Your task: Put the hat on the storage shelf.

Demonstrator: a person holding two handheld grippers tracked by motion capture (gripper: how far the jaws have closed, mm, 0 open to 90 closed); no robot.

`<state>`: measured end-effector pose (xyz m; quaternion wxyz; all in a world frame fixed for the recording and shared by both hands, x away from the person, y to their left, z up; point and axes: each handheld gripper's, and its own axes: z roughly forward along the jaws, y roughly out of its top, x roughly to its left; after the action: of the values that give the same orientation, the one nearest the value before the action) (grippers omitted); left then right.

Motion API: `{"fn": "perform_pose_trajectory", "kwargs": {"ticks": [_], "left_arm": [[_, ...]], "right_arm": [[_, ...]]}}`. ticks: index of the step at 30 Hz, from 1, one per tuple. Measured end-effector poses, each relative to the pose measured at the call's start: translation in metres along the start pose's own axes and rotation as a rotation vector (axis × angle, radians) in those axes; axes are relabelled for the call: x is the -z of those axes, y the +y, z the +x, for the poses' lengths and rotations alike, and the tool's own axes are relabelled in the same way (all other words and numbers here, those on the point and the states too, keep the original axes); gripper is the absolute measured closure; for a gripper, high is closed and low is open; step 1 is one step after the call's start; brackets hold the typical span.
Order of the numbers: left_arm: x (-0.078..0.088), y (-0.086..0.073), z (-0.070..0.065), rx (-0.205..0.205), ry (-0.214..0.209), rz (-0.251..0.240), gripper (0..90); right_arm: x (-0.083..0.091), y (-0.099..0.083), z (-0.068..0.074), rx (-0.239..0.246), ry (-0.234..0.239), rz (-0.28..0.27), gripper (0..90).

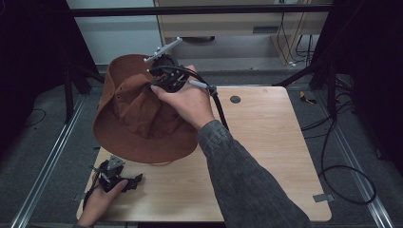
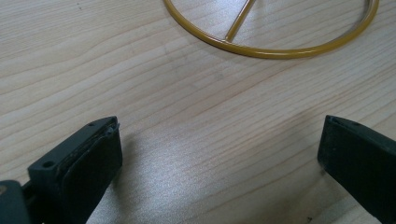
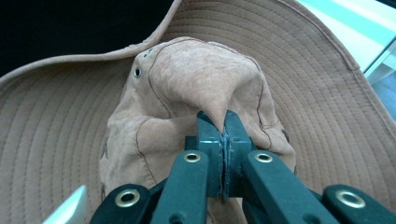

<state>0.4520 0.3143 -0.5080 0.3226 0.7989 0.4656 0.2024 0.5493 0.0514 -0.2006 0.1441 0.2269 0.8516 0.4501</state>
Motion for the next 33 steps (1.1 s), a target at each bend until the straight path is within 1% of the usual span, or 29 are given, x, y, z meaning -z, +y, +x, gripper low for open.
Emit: {"fn": "perform_pose_trajectory", "kwargs": {"ticks": [2, 13, 25, 33], "left_arm": [[0.0, 0.0, 0.0, 0.004, 0.001, -0.004, 0.0], [0.0, 0.0, 0.0, 0.001, 0.0, -0.003, 0.0], [0.0, 0.0, 0.0, -0.005, -0.002, 0.001, 0.0], [0.0, 0.0, 0.0, -0.006, -0.002, 0.001, 0.0]], "right_arm": [[-0.005, -0.001, 0.0, -0.003, 0.0, 0.001, 89.0], [-0.023, -0.002, -0.002, -0.021, 0.014, 0.014, 88.8], [-0.032, -0.002, 0.003, -0.015, 0.027, 0.023, 88.4], [-0.042, -0.004, 0.004, -0.016, 0.032, 0.049, 87.8]]}}
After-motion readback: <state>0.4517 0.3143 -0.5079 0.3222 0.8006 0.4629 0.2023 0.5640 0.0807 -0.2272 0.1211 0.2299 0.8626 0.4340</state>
